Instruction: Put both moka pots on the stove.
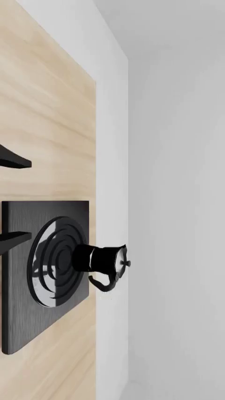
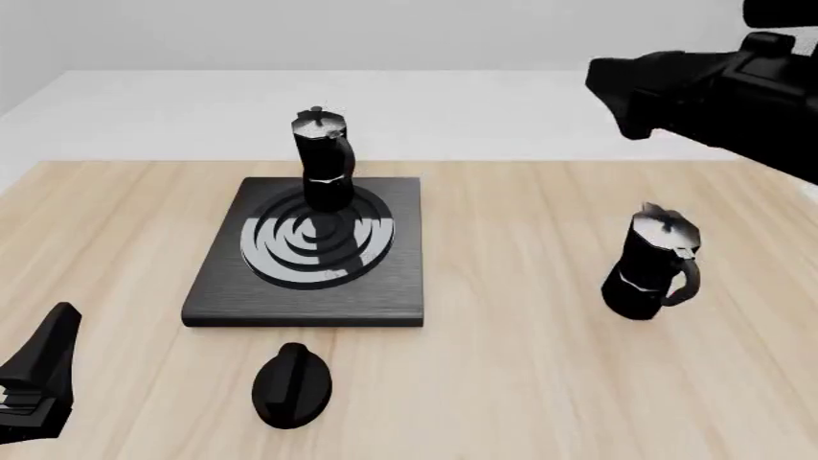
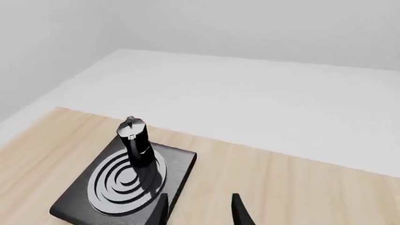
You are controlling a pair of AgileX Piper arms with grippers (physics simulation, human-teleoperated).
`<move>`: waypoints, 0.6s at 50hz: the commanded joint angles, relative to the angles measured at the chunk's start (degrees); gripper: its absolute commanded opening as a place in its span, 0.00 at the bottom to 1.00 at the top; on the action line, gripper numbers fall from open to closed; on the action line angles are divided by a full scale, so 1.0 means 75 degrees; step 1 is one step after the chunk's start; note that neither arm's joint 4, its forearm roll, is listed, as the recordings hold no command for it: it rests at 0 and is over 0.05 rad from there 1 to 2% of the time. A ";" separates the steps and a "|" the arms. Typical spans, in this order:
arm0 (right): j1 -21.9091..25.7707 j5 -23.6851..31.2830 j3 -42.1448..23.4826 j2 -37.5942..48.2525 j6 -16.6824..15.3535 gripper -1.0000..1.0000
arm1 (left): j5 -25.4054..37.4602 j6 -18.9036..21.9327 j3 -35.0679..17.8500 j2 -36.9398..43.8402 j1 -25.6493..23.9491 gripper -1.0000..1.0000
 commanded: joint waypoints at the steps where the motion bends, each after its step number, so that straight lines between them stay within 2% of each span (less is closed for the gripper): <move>1: -0.1056 0.0695 0.0718 -0.1503 -0.0020 1.00 | 0.0000 0.0000 0.0000 0.0000 0.0000 1.00; 6: -0.1746 0.1243 0.0878 -0.2178 -0.0183 1.00 | 0.0000 0.0000 0.0000 0.0000 0.0000 1.00; 11: -0.2200 0.1404 0.1040 -0.2526 -0.0039 1.00 | 0.0000 0.0000 0.0000 0.0000 0.0000 1.00; 12: -0.2342 0.1441 0.1067 -0.2594 -0.0123 1.00 | 0.0000 0.0000 0.0000 0.0000 0.0000 1.00; 17: -0.2605 0.1487 0.1239 -0.2740 0.0064 1.00 | 0.0000 0.0000 0.0000 0.0000 0.0000 1.00; 30: -0.3375 0.1398 0.1751 -0.3013 -0.0136 1.00 | 0.0000 0.0000 0.0000 0.0000 0.0000 1.00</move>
